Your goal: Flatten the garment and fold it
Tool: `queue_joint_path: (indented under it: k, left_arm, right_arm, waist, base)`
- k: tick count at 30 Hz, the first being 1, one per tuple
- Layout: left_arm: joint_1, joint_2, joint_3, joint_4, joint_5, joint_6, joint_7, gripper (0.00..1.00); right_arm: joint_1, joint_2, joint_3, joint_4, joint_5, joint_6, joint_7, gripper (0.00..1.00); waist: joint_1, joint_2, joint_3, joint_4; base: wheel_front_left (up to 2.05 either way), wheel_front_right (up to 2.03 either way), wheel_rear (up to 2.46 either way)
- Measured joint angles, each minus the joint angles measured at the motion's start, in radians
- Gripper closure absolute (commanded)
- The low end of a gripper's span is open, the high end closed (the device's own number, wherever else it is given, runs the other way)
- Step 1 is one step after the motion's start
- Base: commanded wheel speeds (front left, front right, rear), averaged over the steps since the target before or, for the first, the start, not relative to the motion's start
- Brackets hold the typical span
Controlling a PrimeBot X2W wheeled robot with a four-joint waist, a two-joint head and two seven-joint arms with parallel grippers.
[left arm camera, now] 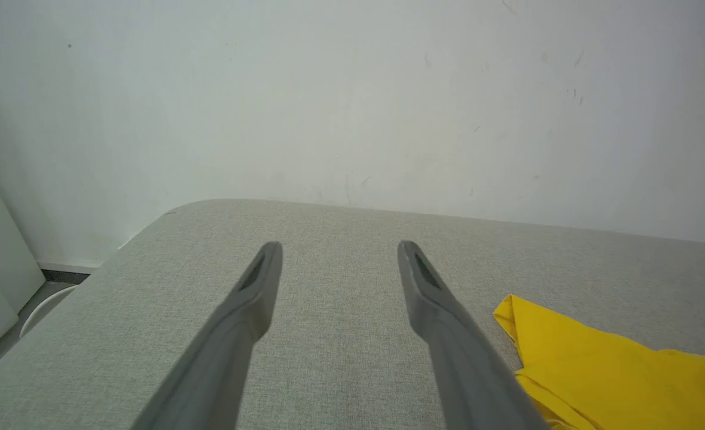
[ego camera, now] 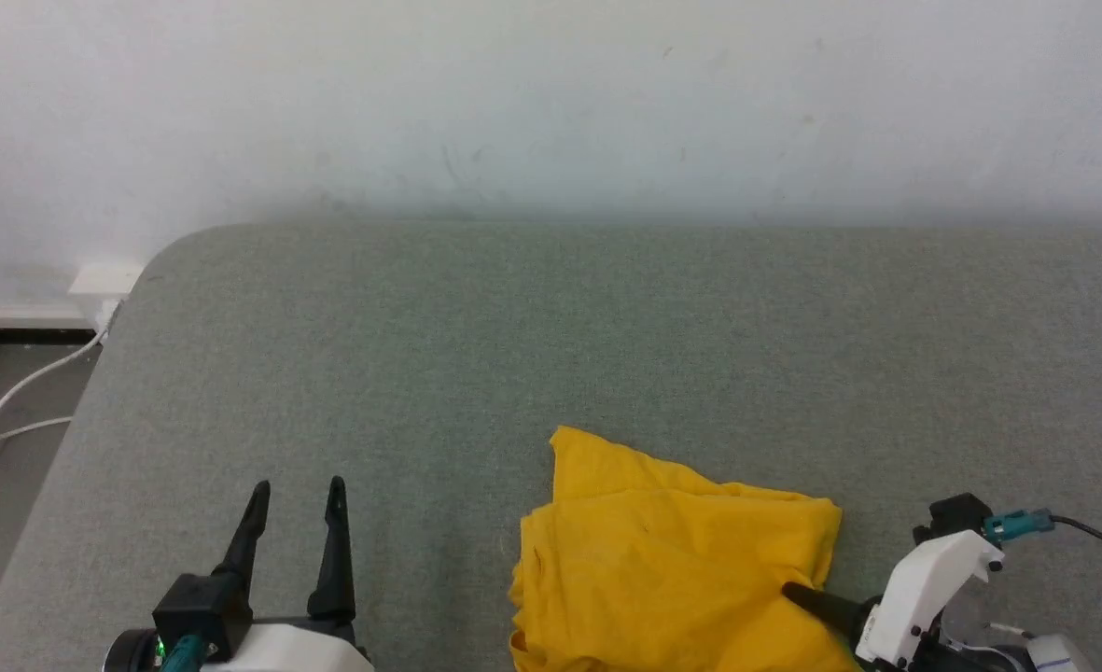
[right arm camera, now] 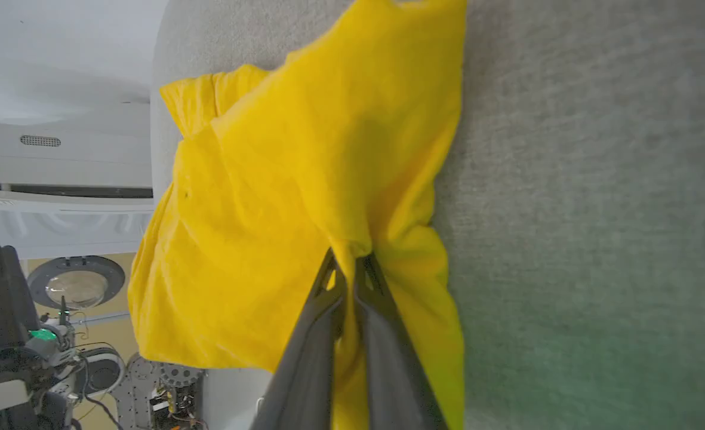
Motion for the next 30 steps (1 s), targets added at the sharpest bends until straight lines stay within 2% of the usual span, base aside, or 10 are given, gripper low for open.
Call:
queue_joint_path:
  k: [6, 11, 14, 18, 22, 26, 30]
  left_arm:
    - [0.009, -0.001, 0.004, 0.004, 0.005, 0.0, 0.0, 0.0]
    - [0.019, -0.006, 0.015, -0.003, 0.004, 0.001, 0.0, 0.0]
    - [0.027, -0.015, 0.02, -0.011, 0.003, 0.002, 0.0, 0.0]
    - [0.027, -0.028, 0.024, -0.018, 0.004, 0.004, 0.0, 0.0]
    - [0.005, -0.033, 0.018, -0.025, 0.012, 0.001, 0.0, 0.0]
    - [-0.043, -0.035, 0.013, -0.042, 0.037, -0.005, 0.0, 0.0]
    - [-0.099, -0.034, 0.003, -0.053, 0.054, -0.011, 0.0, 0.0]
  right_arm:
    - [-0.026, -0.137, 0.166, -0.043, -0.194, 0.0, -0.151, 1.0]
    - [-0.082, -0.233, 0.247, -0.065, -0.385, 0.0, -0.179, 1.0]
    - [-0.111, -0.263, 0.246, -0.081, -0.432, 0.0, -0.168, 1.0]
    - [-0.135, -0.278, 0.251, -0.106, -0.434, 0.001, -0.149, 1.0]
    - [-0.158, -0.321, 0.221, -0.103, -0.468, 0.001, -0.173, 1.0]
    - [-0.212, -0.36, 0.173, -0.062, -0.508, 0.001, -0.236, 1.0]
    - [-0.287, -0.368, 0.112, 0.014, -0.534, 0.002, -0.338, 1.0]
  waist:
    - [-0.0001, 0.0, -0.022, -0.028]
    - [-0.0001, 0.0, -0.028, -0.082]
    - [-0.0001, 0.0, -0.026, -0.126]
    - [0.0, 0.0, -0.016, -0.194]
    - [-0.0001, 0.0, 0.004, -0.259]
    - [-0.0001, 0.0, 0.048, -0.307]
    - [0.0, 0.0, 0.113, -0.341]
  base:
    - [0.0, 0.0, 0.0]
    - [0.0, 0.0, 0.0]
    - [0.0, 0.0, 0.0]
    - [0.0, 0.0, 0.0]
    - [0.0, 0.0, 0.0]
    - [0.0, 0.0, 0.0]
    - [0.0, 0.0, 0.0]
